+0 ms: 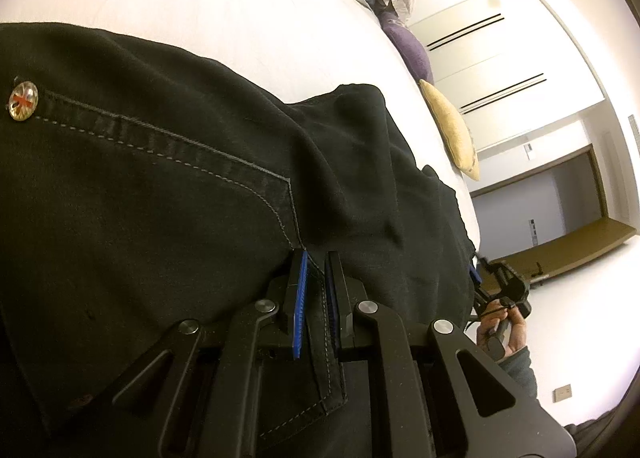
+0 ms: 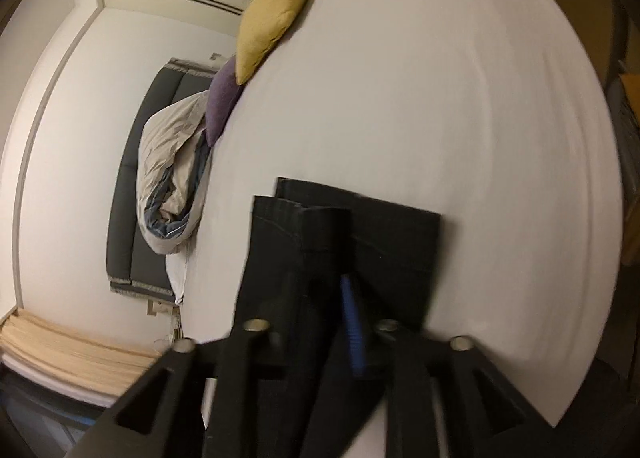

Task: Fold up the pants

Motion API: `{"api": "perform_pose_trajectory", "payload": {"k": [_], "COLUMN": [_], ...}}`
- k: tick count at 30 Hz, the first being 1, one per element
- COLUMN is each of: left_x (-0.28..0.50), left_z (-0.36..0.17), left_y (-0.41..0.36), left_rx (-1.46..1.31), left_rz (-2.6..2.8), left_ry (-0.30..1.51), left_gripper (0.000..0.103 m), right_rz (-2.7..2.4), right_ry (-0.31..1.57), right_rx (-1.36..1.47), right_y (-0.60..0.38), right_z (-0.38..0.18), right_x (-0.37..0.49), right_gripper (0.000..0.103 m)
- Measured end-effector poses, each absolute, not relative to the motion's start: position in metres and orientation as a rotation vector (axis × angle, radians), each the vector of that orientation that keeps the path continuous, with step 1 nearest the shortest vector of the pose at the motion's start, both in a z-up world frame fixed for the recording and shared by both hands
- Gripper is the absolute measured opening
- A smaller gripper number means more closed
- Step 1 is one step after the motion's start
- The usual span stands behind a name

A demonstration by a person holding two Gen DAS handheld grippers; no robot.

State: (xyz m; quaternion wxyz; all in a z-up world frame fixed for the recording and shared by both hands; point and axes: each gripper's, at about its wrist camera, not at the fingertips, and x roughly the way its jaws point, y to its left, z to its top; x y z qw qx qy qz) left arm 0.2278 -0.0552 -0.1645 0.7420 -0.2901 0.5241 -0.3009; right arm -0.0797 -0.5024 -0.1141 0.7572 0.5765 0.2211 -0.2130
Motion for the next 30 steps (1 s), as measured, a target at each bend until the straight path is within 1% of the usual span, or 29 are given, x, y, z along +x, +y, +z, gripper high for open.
{"api": "perform_pose_trajectory", "payload": {"k": [8,9,11,12,21,23,27,30], "left_x": [0.225,0.225,0.225,0.225,0.233,0.234,0.237,0.238], "left_z": [-0.161,-0.161,-0.160,-0.160,-0.155,-0.155,-0.156,-0.153], "left_y": [-0.058,-0.058,-0.058,-0.058,-0.051,-0.051,-0.050,-0.049], "left_rx": [-0.629,-0.630,-0.631,-0.633,-0.701,-0.699,-0.714,-0.704], "left_rz": [-0.655,-0.655,-0.656,-0.656,-0.625,-0.624,-0.625,-0.618], "left_ry": [1.143,1.143,1.143,1.144,1.192,1.192,1.192,1.201], "left_gripper": [0.010,0.010,0.010,0.010,0.011,0.011,0.011,0.011], "right_rz": [-0.479,-0.464,-0.452,-0.440,-0.495,-0.511,-0.527,-0.528], "right_ry": [0.481,0.489,0.513,0.510,0.411,0.410,0.409,0.401], "right_rx": [1.280,1.273,1.263,1.272,1.256,1.265,1.353,1.341], "right_y": [-0.507,-0.509,-0.512,-0.513,-0.504,-0.505,-0.508,-0.506], "right_z": [-0.112,-0.112,-0.114,-0.115,-0.094,-0.097,-0.127,-0.120], "right_x": [-0.066,-0.062,-0.055,-0.054,-0.094,-0.101,-0.113,-0.113], "right_gripper": [0.038,0.035,0.016,0.005,0.004,0.004,0.003,0.003]}}
